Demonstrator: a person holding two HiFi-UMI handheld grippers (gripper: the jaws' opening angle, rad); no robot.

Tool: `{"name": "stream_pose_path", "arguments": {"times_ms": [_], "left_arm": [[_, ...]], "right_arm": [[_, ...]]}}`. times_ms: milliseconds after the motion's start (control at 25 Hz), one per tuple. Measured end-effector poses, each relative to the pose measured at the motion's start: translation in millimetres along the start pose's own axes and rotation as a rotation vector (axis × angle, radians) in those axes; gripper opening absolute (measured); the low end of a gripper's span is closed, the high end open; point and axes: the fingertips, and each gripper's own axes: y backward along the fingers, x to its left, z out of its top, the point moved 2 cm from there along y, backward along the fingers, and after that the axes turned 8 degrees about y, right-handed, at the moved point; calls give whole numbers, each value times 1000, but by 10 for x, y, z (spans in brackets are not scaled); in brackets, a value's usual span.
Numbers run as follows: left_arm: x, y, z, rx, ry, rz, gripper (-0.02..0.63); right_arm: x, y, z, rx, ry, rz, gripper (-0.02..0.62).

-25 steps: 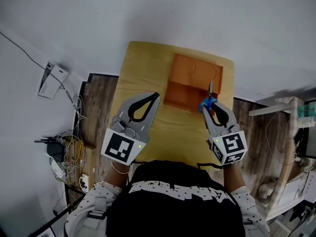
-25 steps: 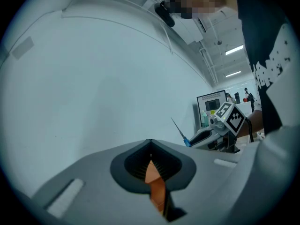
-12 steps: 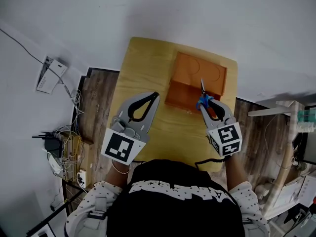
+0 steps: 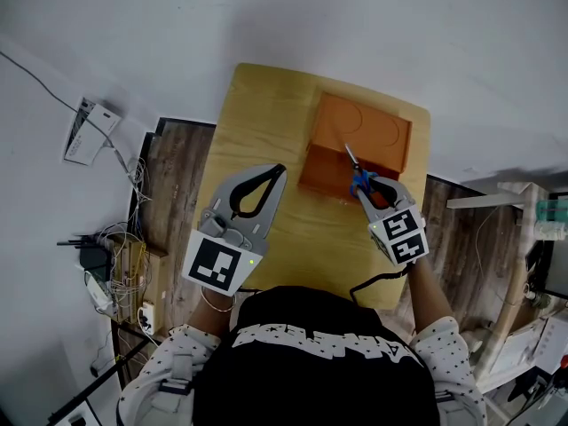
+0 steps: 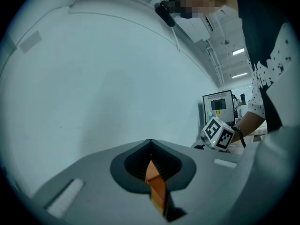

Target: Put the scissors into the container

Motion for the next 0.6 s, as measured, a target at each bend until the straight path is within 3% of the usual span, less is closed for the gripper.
{"name": "stream_pose_path", "arguments": {"times_ms": [360, 600], "left_arm": [[26, 26, -45, 9, 5, 7, 2], [65, 47, -53, 13, 0, 23, 2]], "right_arm": [[28, -270, -215, 142, 101, 82, 98], [45, -421, -316, 238, 226, 137, 98]]}}
